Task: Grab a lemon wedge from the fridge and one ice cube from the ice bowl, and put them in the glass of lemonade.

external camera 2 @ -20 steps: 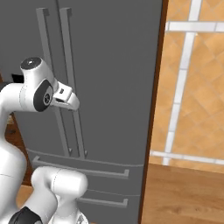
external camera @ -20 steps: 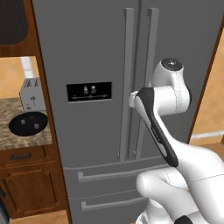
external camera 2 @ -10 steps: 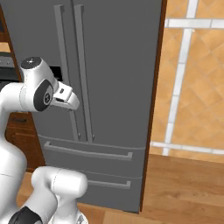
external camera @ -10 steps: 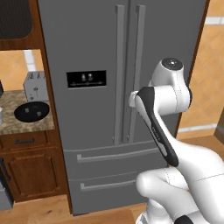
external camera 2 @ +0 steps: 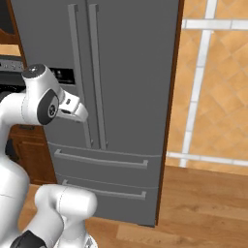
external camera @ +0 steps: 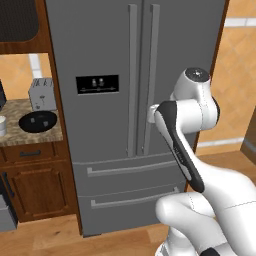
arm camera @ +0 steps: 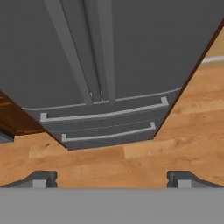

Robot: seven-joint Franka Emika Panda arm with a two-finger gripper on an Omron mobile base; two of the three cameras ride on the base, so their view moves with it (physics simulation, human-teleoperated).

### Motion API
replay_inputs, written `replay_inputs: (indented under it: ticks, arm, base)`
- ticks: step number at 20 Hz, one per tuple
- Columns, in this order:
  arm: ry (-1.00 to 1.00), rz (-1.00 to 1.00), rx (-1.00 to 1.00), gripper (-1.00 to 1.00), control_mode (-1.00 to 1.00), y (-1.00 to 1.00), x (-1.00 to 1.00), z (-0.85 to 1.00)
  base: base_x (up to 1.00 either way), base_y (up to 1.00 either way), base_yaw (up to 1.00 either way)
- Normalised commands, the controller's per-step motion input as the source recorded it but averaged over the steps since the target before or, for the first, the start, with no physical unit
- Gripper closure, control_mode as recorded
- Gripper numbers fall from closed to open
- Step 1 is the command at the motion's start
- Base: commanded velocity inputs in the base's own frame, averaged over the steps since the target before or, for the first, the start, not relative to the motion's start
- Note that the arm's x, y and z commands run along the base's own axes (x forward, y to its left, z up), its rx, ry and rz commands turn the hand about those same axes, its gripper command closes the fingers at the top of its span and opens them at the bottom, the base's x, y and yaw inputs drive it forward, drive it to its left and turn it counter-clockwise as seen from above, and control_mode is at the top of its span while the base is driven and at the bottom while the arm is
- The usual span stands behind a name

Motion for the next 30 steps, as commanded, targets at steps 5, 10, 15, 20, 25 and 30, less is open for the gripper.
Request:
replay_inputs:
  ticks: [5, 10, 15, 20, 25, 30]
  arm:
    - [-0.07, 0.04, 0.0, -1.0, -1.0, -0.02, 0.36, 0.22]
    - [-0.03, 0.04, -0.05, -1.0, -1.0, 0.0, 0.53, 0.32]
    - [-0.03, 0.06, -0.03, -1.0, -1.0, -0.11, 0.05, 0.0]
    - [-0.05, 0.0, -0.03, -1.0, -1.0, 0.0, 0.38, -0.13]
    - [-0.12, 0.0, -0.04, -1.0, -1.0, 0.02, 0.29, -0.1]
    - [-0.19, 0.0, -0.01, -1.0, -1.0, 0.0, 0.15, 0.0]
  base:
    - [0.0, 0.0, 0.0]
    - [0.0, 0.0, 0.0]
    - [0.0, 0.0, 0.0]
    - [0.0, 0.0, 0.0]
    - [0.0, 0.0, 0.0]
    - [0.0, 0.0, 0.0]
